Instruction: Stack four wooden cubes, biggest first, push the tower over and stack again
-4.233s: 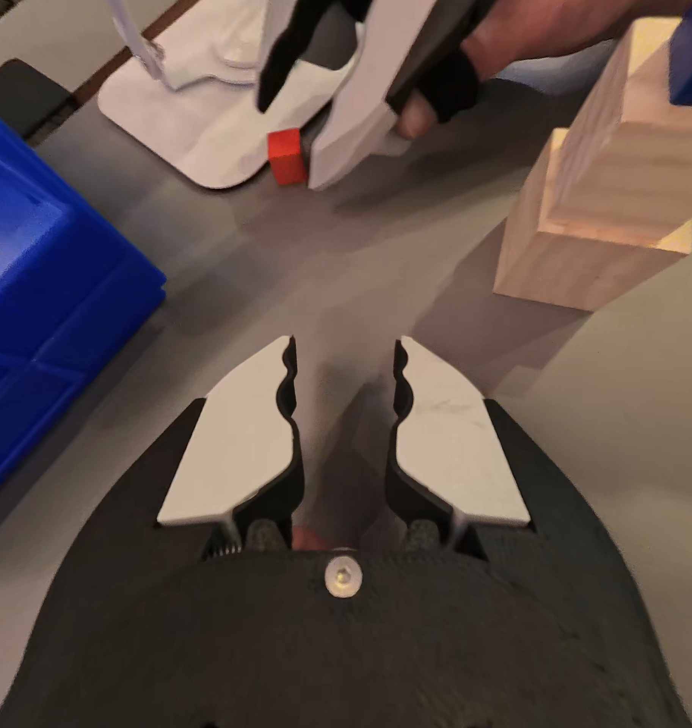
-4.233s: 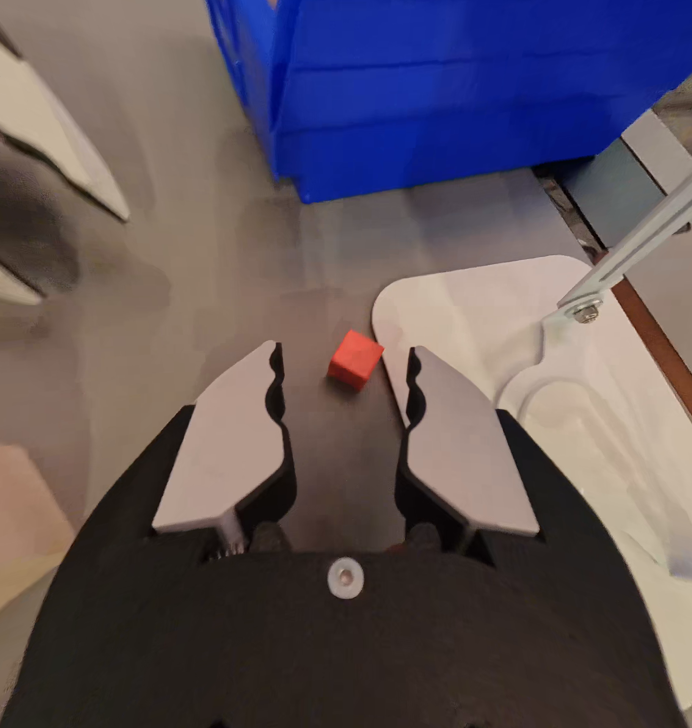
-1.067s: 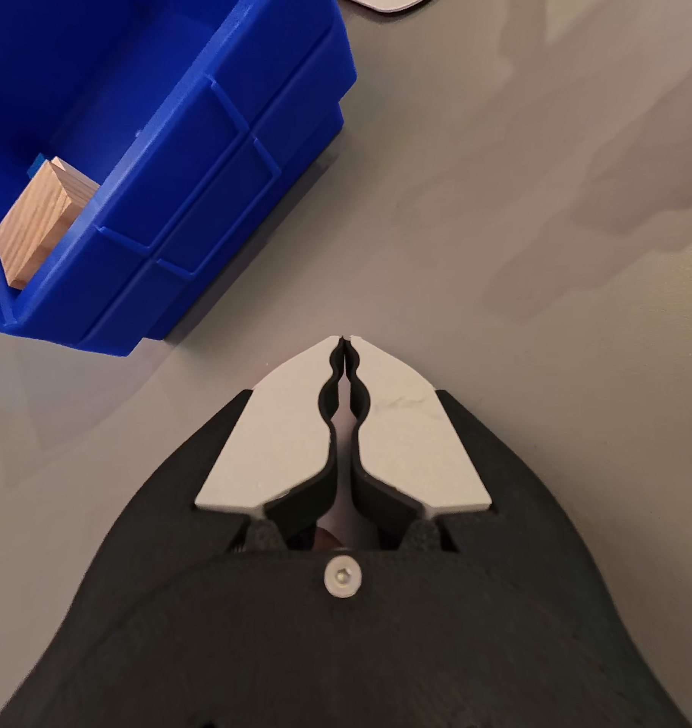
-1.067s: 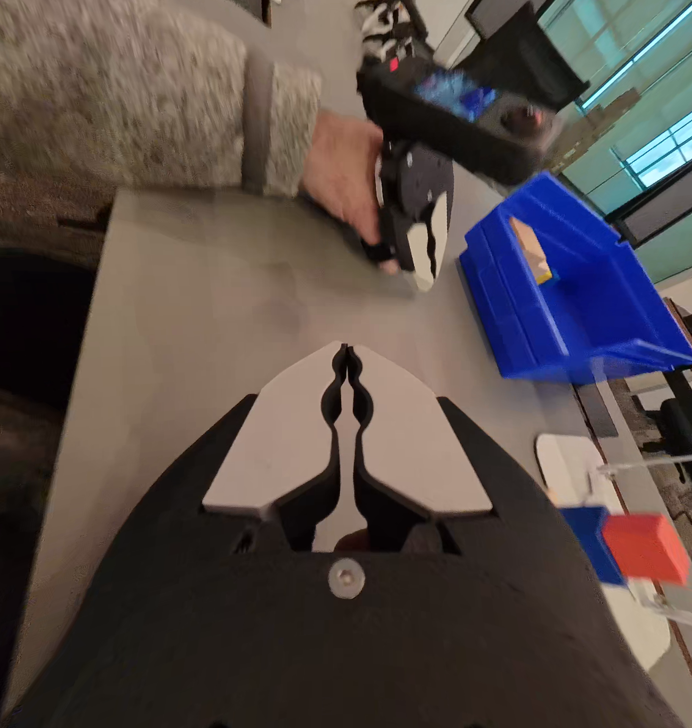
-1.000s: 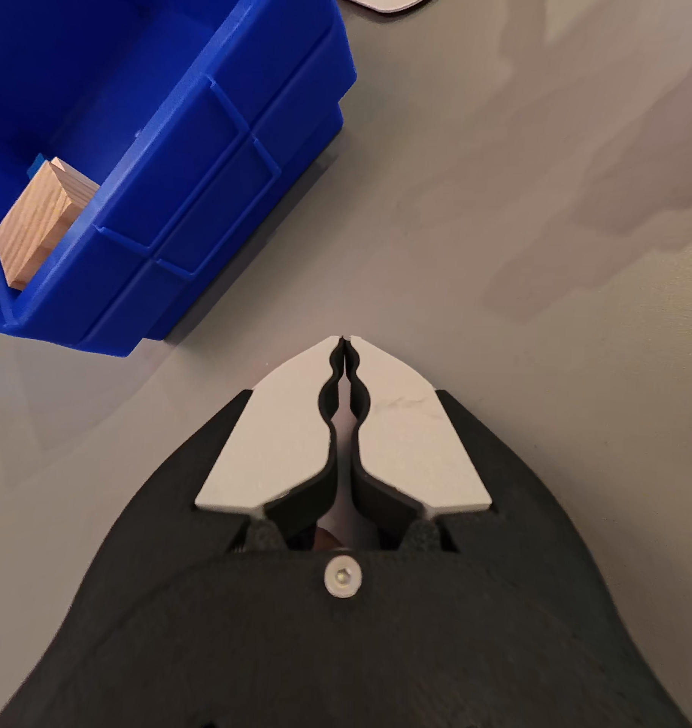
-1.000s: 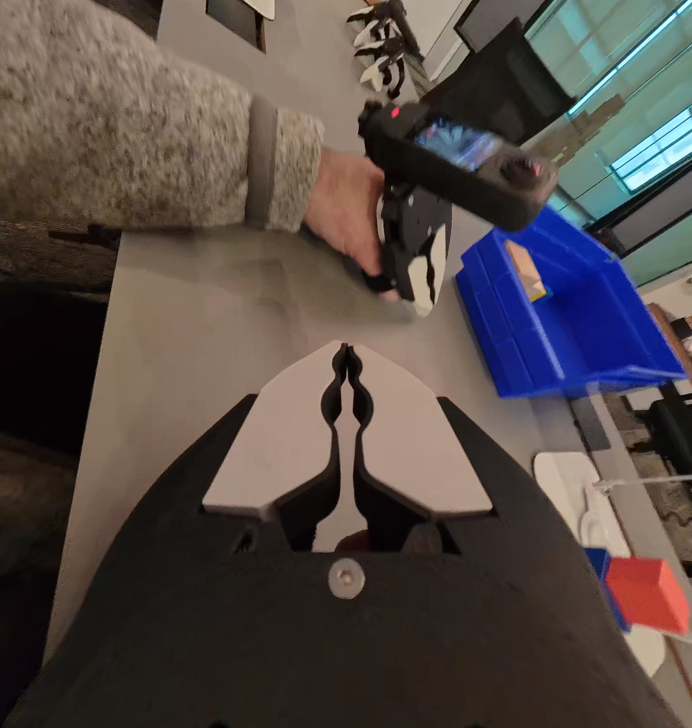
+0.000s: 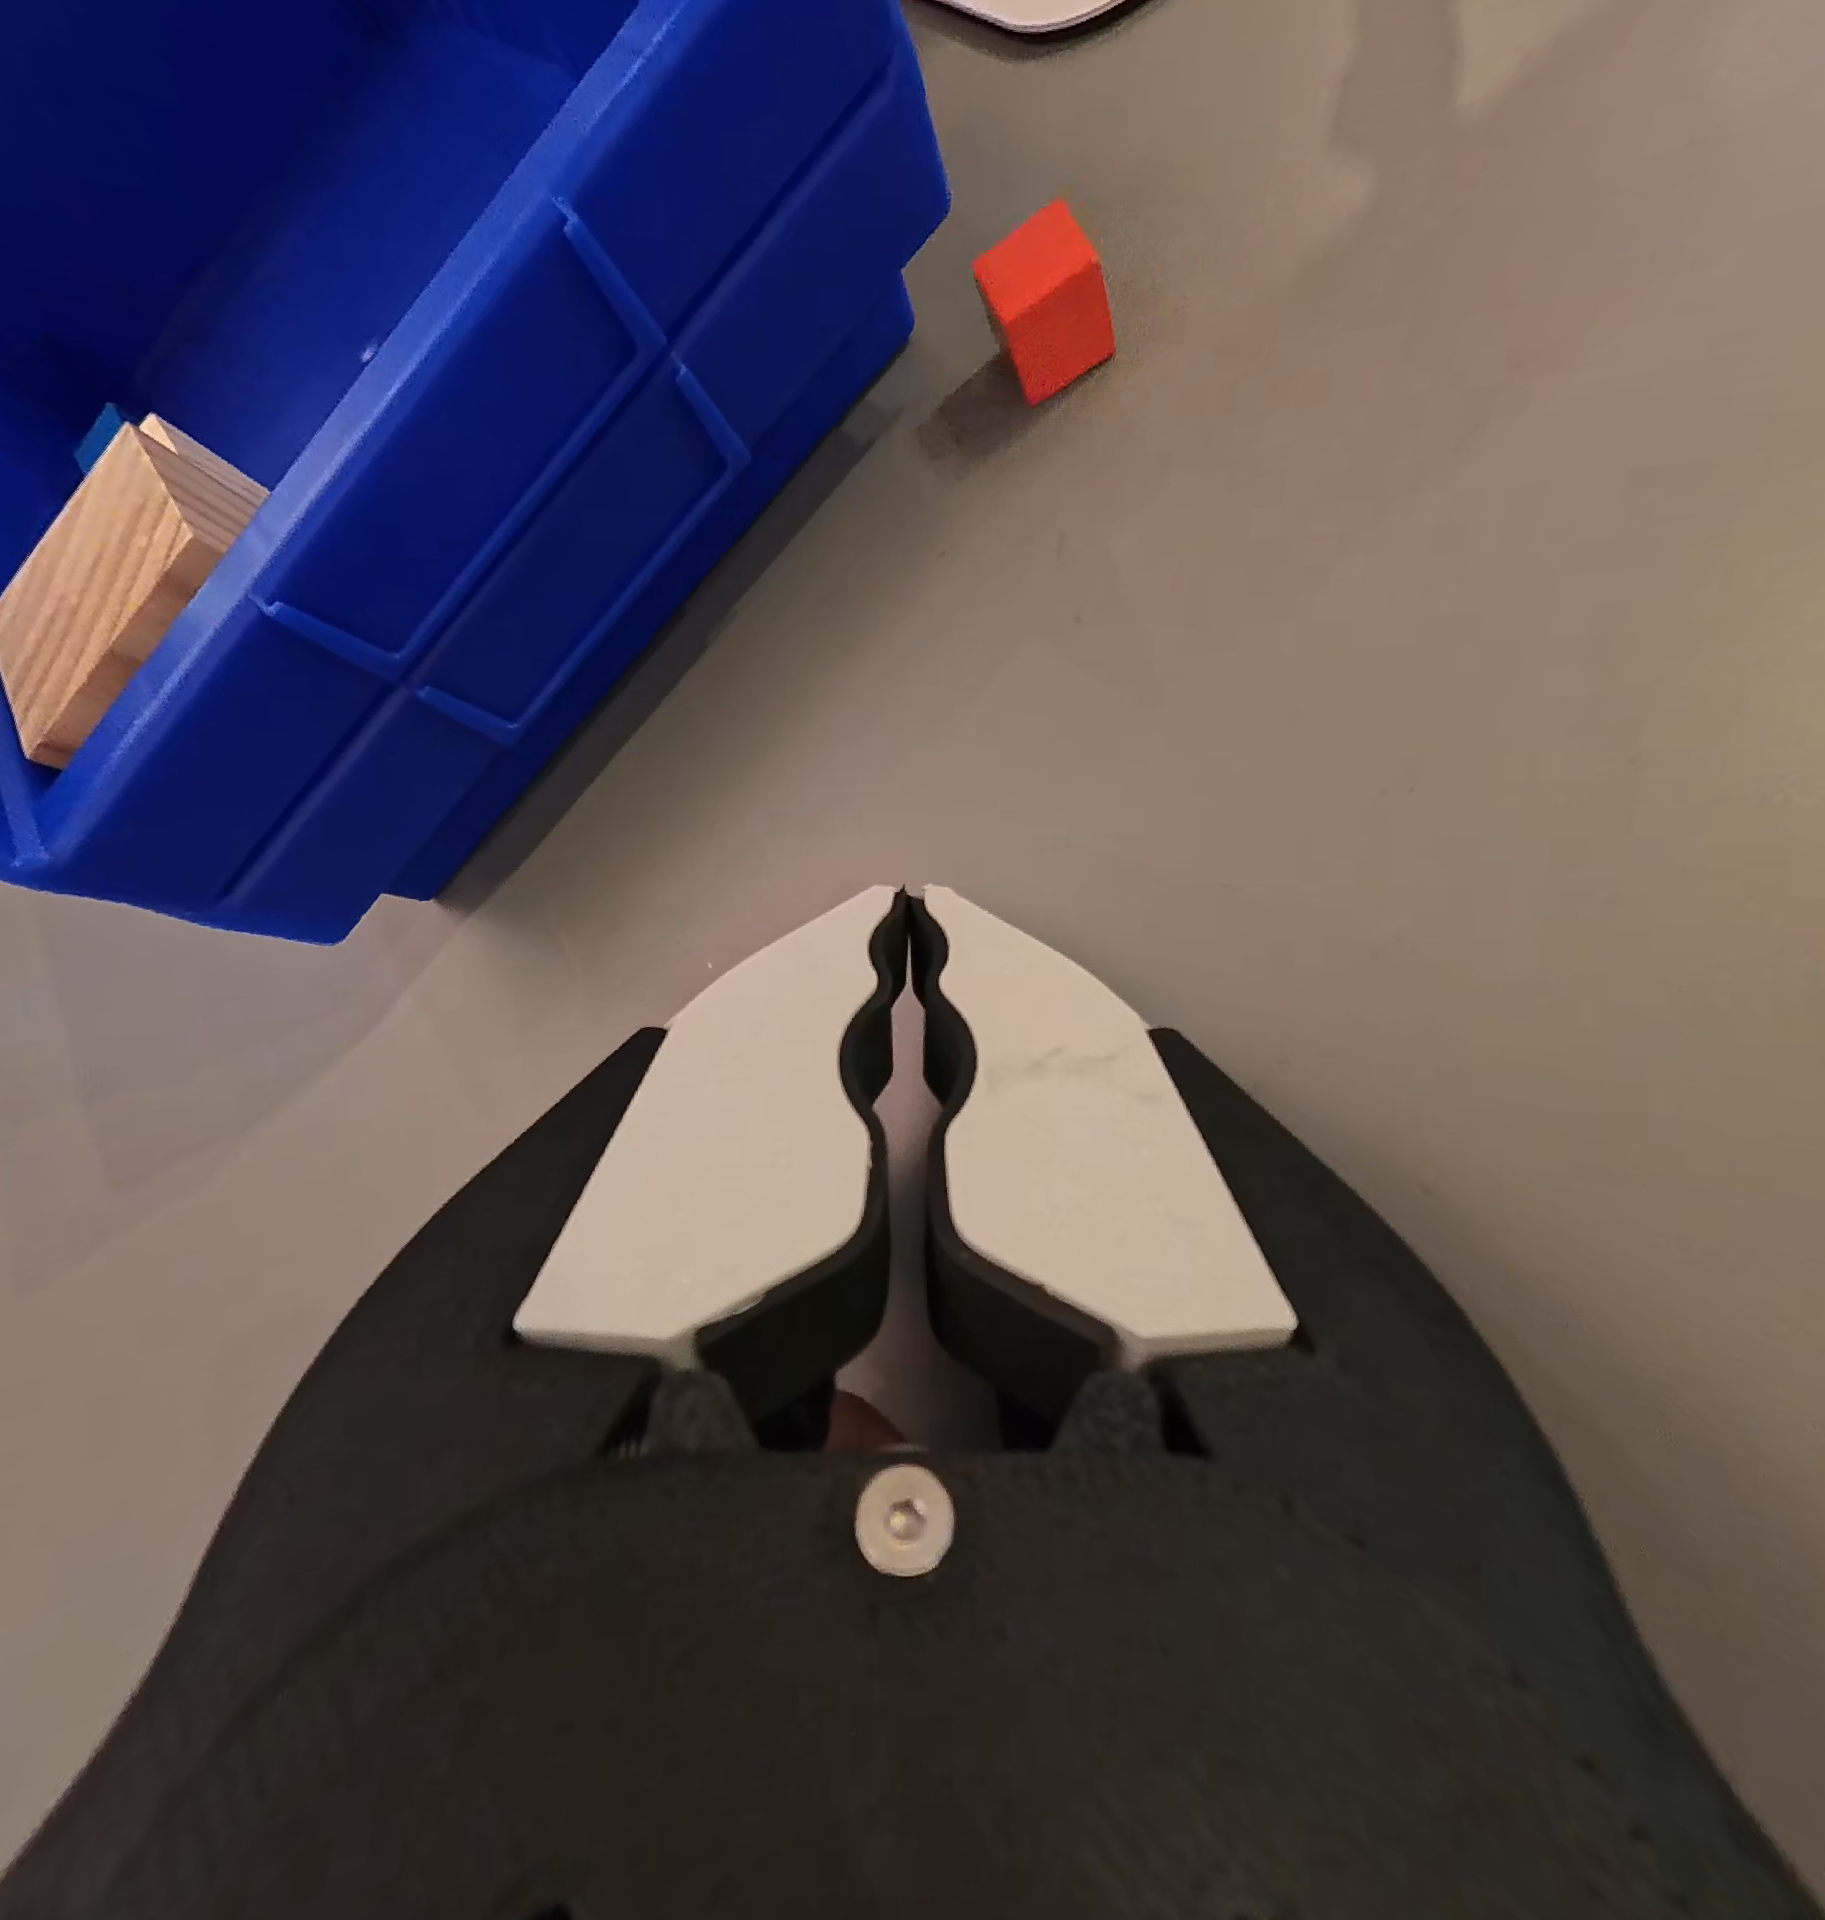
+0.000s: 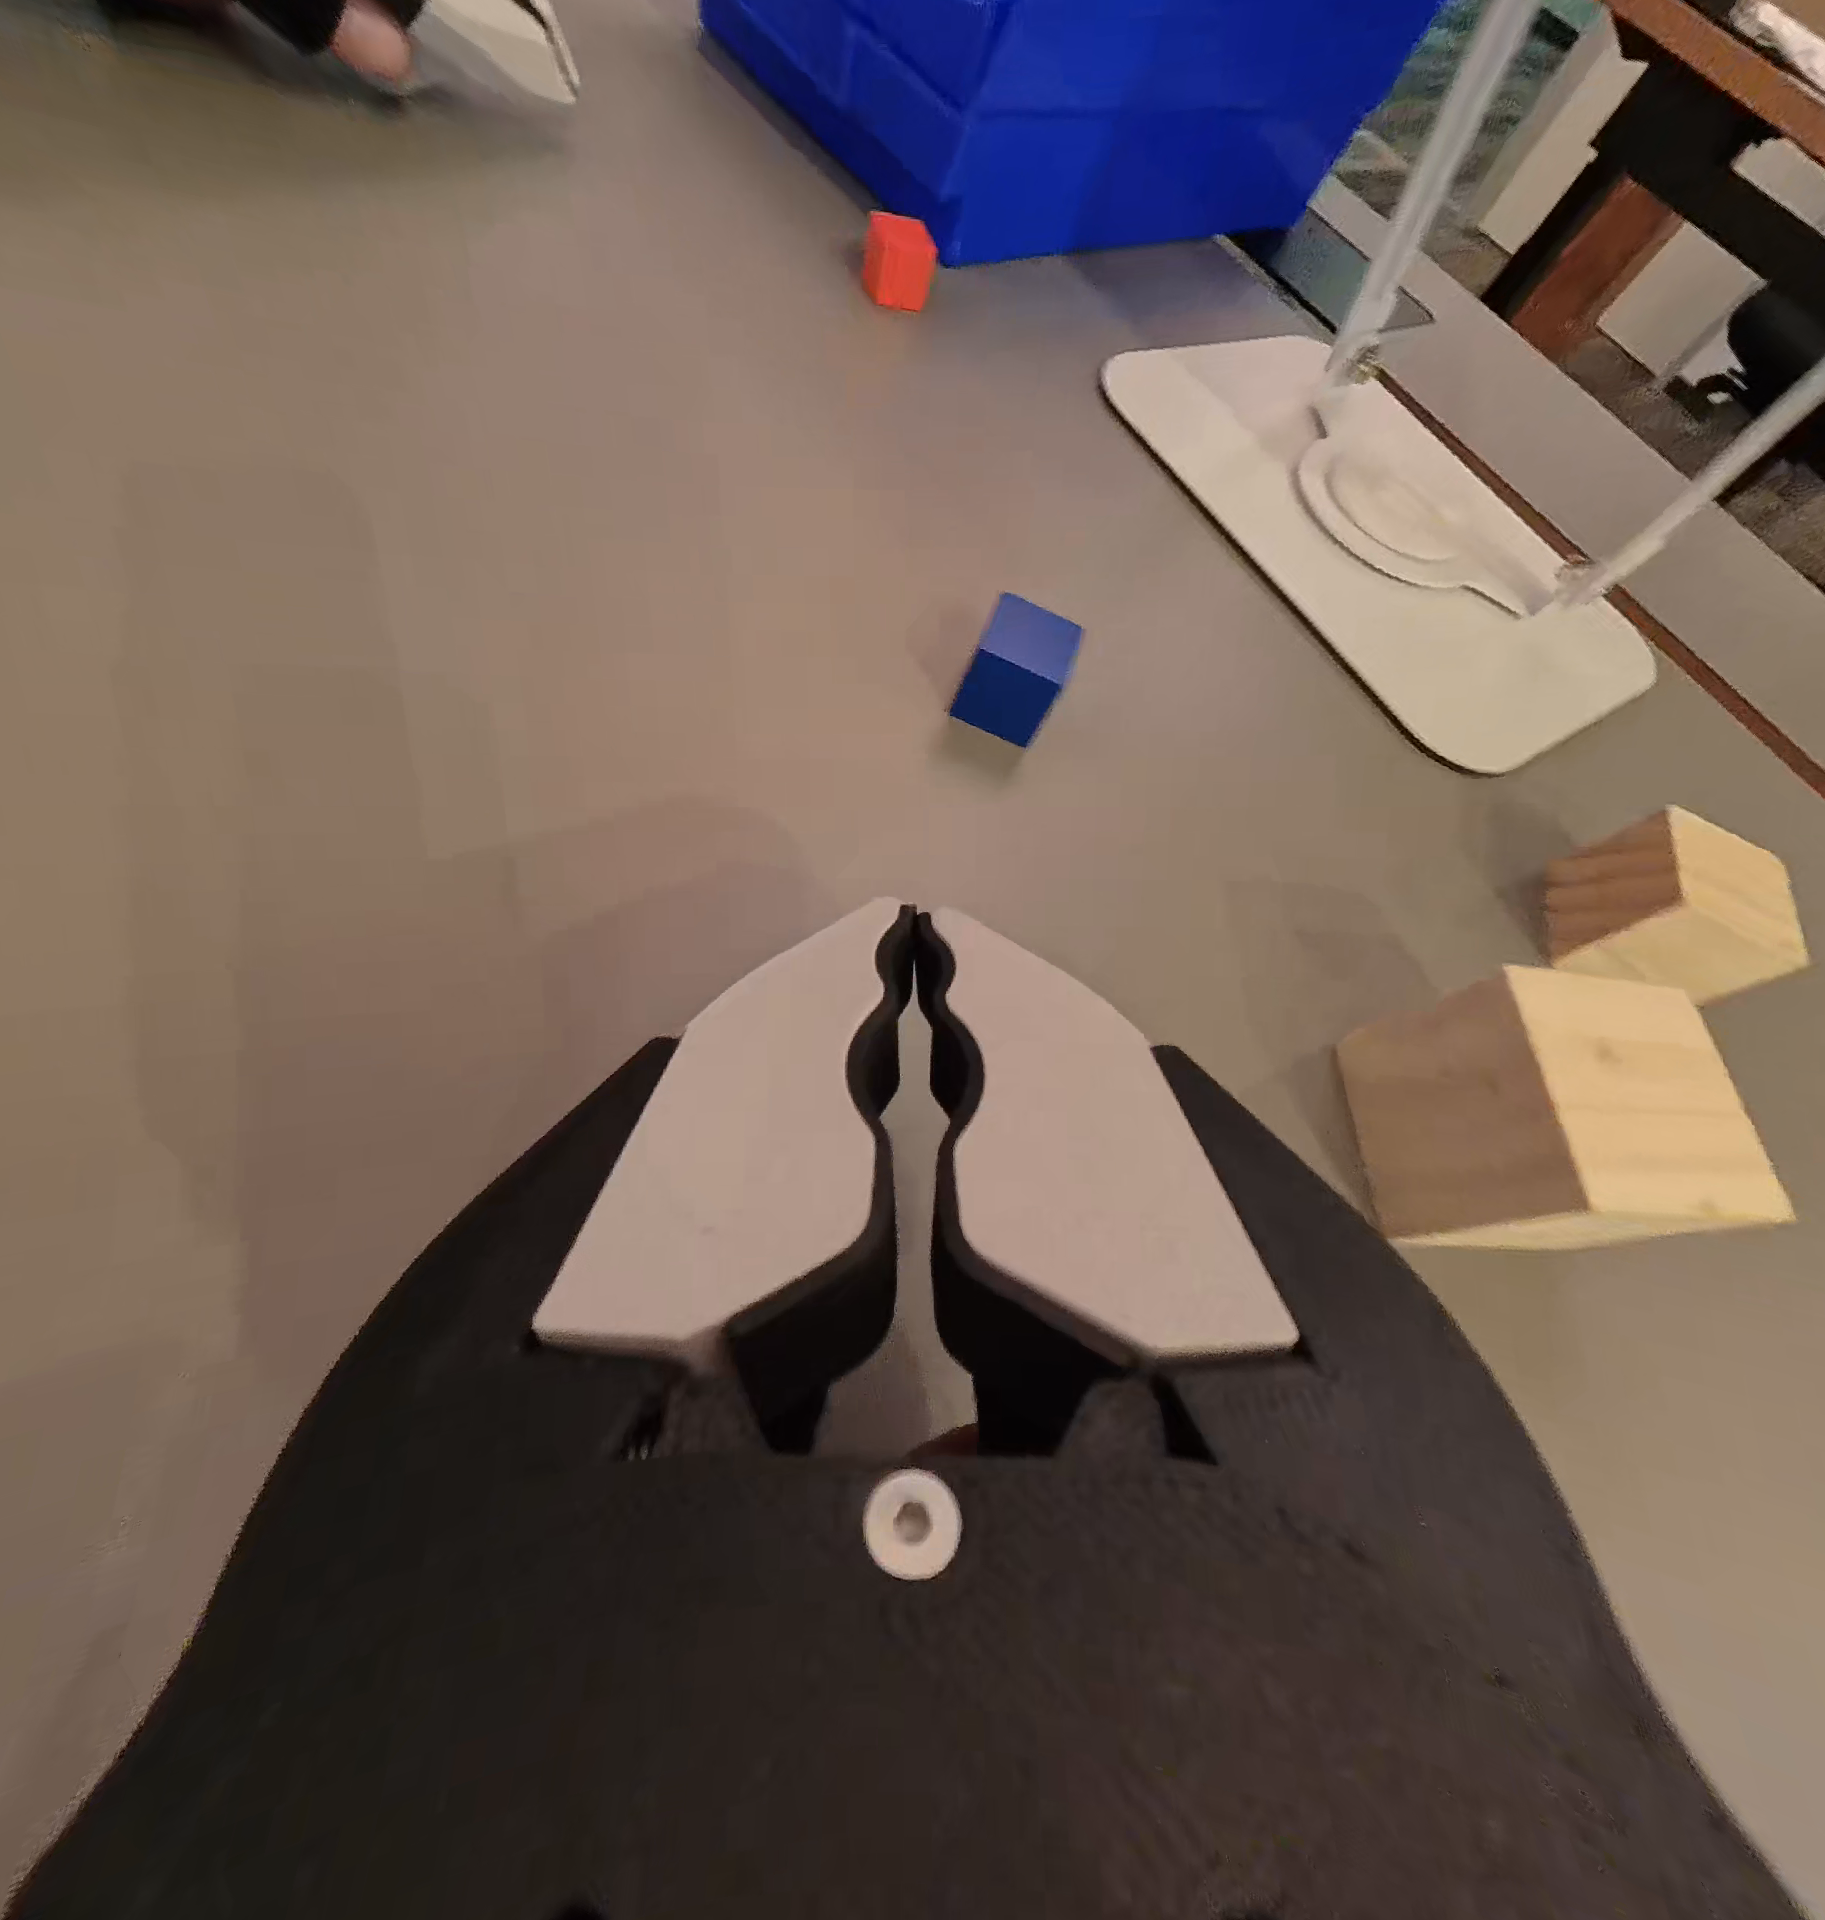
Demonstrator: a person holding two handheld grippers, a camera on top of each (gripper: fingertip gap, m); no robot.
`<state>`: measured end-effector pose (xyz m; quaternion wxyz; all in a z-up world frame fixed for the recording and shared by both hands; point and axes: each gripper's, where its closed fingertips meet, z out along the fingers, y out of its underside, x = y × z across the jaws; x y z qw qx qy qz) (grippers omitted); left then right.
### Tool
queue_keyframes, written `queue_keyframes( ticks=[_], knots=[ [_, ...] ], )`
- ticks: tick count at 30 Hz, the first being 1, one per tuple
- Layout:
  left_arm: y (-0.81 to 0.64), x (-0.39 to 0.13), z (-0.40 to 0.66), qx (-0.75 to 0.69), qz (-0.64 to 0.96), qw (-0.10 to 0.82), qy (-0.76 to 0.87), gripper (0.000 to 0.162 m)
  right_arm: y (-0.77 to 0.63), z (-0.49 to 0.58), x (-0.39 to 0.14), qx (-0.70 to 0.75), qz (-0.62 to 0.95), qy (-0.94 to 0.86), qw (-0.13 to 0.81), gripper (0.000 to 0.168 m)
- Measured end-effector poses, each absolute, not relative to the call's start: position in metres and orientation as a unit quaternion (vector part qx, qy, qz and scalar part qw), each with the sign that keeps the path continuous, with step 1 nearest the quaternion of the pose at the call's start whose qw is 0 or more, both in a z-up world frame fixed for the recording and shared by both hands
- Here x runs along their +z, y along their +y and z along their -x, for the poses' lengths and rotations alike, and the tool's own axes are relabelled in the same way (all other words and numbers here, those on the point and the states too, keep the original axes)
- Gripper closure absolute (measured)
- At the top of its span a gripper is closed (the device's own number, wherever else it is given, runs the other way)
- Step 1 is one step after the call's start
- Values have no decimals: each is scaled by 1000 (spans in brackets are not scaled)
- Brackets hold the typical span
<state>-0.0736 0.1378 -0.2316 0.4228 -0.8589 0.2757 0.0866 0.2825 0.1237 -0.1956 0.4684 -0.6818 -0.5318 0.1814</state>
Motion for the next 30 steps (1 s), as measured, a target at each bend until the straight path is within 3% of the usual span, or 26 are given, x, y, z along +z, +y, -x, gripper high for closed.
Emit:
queue_keyframes(
  ticks=[9,12,16,19,23,25,26,30],
  knots=[
    [138,-231,73,85,858,423,278,162,183,-358,-181,189,707,-461,502,166],
    [138,-231,73,85,858,423,278,162,204,-377,-171,170,704,-448,524,145],
    [139,-231,72,84,858,423,279,162,228,-381,-184,149,727,-457,490,89],
    [139,-231,72,83,858,423,279,162,243,-372,-197,163,739,-465,459,67],
    [139,-231,72,83,858,423,279,162,252,-357,-217,204,755,-479,399,67],
    [139,-231,72,83,858,423,278,162,255,-348,-216,220,748,-488,393,95],
    [139,-231,72,84,858,423,279,162,254,-342,-214,231,740,-495,392,102],
    [142,-222,51,66,841,448,297,162,236,-324,-210,242,703,-547,386,102]
  ],
)
